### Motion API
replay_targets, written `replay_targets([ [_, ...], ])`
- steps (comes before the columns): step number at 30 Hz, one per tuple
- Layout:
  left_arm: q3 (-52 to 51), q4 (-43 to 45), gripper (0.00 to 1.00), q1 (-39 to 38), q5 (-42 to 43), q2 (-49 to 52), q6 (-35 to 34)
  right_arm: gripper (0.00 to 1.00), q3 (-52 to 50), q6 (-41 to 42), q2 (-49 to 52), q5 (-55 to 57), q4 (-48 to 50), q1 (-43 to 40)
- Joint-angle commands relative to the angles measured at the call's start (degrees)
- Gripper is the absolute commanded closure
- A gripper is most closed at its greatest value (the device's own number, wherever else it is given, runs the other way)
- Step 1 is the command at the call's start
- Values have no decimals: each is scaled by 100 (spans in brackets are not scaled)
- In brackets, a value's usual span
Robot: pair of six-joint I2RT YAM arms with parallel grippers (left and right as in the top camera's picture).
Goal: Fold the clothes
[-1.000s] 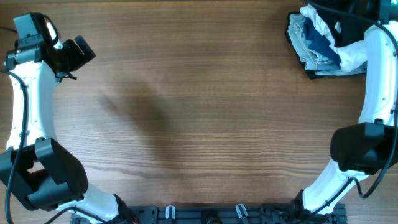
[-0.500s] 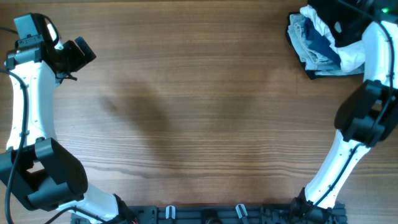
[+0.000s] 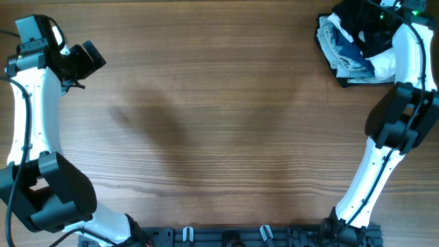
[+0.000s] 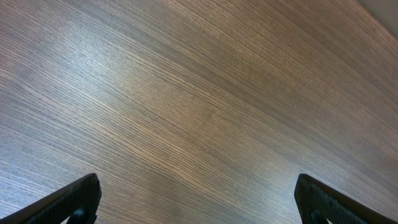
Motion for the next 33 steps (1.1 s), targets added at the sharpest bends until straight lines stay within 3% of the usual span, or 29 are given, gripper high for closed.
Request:
replay_targets([
  [1,68,-44,0,-13,92,63,-94,11,-496,98,251,-162,-487,2],
  [3,68,-44,0,-11,92,63,-96,0,-494,17,-79,-162,-490,2],
  [19,68,-42,0,-7,90,63,-94,0,-494,-278,-3742,-164,-1419,352],
  [30,68,-42,0,-7,90,63,-94,0,-494,-238,-4533,-291,-2483,702],
  [33,68,-42,0,-7,92,63,-94,0,-494,380,-4531,-839,-2957,702],
])
